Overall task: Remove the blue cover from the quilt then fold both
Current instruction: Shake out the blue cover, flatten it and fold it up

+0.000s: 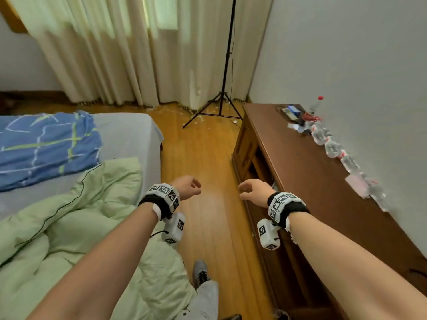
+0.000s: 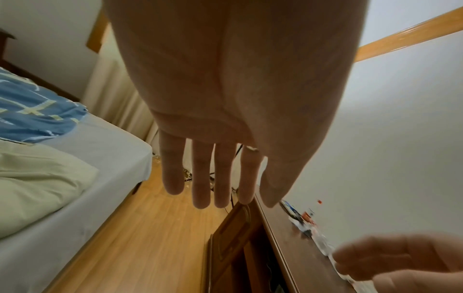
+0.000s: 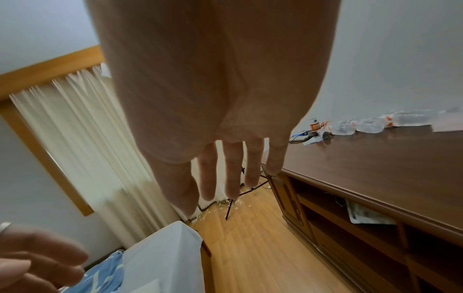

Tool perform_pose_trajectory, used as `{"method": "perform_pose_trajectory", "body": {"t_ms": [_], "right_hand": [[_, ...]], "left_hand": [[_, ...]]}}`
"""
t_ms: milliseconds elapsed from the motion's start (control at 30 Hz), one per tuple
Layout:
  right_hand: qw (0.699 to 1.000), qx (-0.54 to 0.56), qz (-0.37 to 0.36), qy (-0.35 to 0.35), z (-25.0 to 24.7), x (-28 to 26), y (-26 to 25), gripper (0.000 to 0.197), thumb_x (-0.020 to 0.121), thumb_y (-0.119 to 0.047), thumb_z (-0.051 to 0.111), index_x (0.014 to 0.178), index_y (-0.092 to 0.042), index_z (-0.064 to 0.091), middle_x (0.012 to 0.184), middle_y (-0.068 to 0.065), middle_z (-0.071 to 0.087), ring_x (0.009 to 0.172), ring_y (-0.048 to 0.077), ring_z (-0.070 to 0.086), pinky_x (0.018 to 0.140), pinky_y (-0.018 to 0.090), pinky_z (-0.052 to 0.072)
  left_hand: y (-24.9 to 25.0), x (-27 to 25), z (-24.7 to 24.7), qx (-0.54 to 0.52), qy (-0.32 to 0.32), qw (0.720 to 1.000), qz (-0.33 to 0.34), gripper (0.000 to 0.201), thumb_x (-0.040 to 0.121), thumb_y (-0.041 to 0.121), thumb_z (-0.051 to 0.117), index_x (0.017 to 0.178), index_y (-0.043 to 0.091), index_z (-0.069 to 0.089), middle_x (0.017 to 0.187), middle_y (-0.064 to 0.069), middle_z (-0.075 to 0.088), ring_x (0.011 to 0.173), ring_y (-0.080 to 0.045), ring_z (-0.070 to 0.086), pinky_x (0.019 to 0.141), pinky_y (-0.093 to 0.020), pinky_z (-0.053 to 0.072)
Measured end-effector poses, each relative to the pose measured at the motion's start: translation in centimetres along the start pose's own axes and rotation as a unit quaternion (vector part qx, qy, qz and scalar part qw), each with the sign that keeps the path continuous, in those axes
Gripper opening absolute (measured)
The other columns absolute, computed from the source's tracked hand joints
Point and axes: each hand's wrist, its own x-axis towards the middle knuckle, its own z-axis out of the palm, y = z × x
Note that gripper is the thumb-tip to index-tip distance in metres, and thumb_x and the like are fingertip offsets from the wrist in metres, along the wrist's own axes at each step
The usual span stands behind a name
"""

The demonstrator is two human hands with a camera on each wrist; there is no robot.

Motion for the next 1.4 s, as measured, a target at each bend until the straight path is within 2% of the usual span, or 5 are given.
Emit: {"method": "perform_pose_trajectory", "body": {"t_ms": [267, 667, 867, 1067, 1400], "right_hand": [[0.998, 0.009, -0.060, 0.024, -13.6, 23.5, -5.1, 0.038, 0.092, -0.030, 0.065, 0.128, -0.020, 0.062, 0.129, -0.001, 0.062, 0.118, 0.016, 0.057, 0.100, 0.032, 0.047], [0.974, -0.021, -0.214, -0.076, -24.7, 63.5, -12.8, 0.037, 0.091, -0.031, 0.066, 0.127, -0.024, 0.063, 0.129, -0.002, 0.062, 0.119, 0.015, 0.057, 0.098, 0.029, 0.046], [0.929, -0.096, -0.326, -0.145, -31.8, 79.1, -24.7, 0.038, 0.091, -0.035, 0.065, 0.127, -0.024, 0.062, 0.131, -0.002, 0.060, 0.120, 0.017, 0.056, 0.096, 0.030, 0.046], [0.877, -0.126, -0.416, -0.206, -33.8, 93.3, -35.3, 0.036, 0.092, -0.035, 0.064, 0.127, -0.026, 0.062, 0.133, -0.004, 0.059, 0.123, 0.016, 0.054, 0.101, 0.031, 0.045], [0.872, -0.158, -0.410, -0.215, -39.2, 118.9, -50.9, 0.037, 0.092, -0.032, 0.066, 0.128, -0.024, 0.061, 0.132, -0.004, 0.060, 0.123, 0.016, 0.055, 0.104, 0.031, 0.044]], "left_hand": [[-1.8, 18.4, -13.1, -0.047, 0.037, 0.996, -0.063, 0.035, 0.093, 0.033, 0.058, 0.123, 0.016, 0.062, 0.123, -0.003, 0.065, 0.111, -0.019, 0.061, 0.097, -0.035, 0.049], [-8.7, 45.1, -30.7, -0.101, 0.137, 0.961, -0.219, 0.034, 0.095, 0.034, 0.057, 0.125, 0.019, 0.059, 0.125, -0.002, 0.063, 0.112, -0.018, 0.059, 0.096, -0.031, 0.047], [-12.0, 52.9, -40.0, -0.184, 0.213, 0.909, -0.309, 0.031, 0.092, 0.032, 0.059, 0.121, 0.020, 0.060, 0.120, 0.002, 0.065, 0.109, -0.016, 0.060, 0.097, -0.032, 0.048], [-19.6, 61.6, -47.1, -0.243, 0.287, 0.845, -0.381, 0.028, 0.091, 0.031, 0.062, 0.117, 0.022, 0.063, 0.116, 0.003, 0.066, 0.106, -0.015, 0.061, 0.098, -0.034, 0.048], [-32.9, 80.6, -66.8, -0.230, 0.299, 0.840, -0.390, 0.026, 0.092, 0.033, 0.060, 0.117, 0.025, 0.064, 0.123, 0.004, 0.063, 0.114, -0.016, 0.059, 0.094, -0.028, 0.047]]}}
